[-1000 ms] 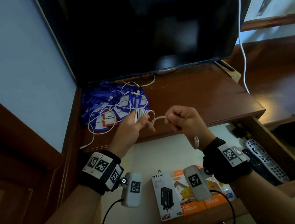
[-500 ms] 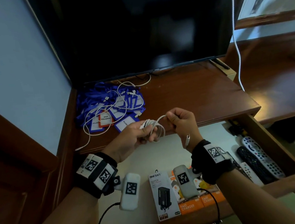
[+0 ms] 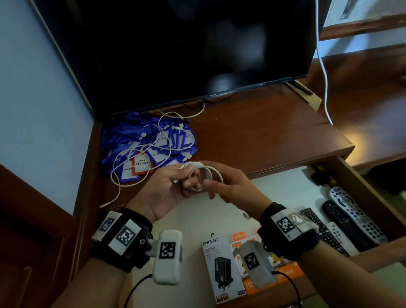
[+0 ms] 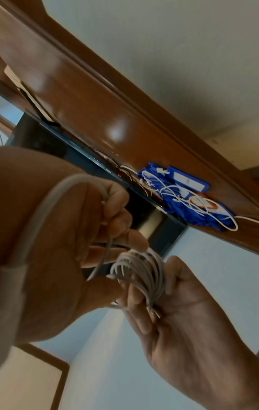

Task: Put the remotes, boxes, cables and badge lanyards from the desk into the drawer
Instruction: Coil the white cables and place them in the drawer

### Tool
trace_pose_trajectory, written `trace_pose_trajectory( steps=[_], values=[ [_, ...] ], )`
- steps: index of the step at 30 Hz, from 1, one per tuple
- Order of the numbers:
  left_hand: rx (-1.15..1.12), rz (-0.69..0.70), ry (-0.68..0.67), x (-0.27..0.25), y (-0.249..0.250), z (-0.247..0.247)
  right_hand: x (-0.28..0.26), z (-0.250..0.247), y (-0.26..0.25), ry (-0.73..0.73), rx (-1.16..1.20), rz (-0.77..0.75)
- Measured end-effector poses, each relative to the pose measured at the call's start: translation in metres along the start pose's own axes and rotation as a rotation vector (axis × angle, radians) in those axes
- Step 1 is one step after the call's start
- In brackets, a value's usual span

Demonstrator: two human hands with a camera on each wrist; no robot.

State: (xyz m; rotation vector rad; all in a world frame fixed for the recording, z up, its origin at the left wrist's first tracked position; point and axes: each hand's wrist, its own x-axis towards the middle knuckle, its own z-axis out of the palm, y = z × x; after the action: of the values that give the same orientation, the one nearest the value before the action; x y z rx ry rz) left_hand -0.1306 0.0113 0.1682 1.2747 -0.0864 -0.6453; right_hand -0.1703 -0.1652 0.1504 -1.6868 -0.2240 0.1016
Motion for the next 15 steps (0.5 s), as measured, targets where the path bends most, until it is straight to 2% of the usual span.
trace_pose_trajectory(
  steps=[8,15],
  values=[
    [-0.026,-0.085,-0.079,-0.002,-0.001,0.004,0.011,0.009,-0.01,0.012,0.114,0.224],
    [0.011,-0.043,-0.022,0.0,-0.004,0.003,0.017,0.017,-0.008,0.022,0.13,0.23]
  ],
)
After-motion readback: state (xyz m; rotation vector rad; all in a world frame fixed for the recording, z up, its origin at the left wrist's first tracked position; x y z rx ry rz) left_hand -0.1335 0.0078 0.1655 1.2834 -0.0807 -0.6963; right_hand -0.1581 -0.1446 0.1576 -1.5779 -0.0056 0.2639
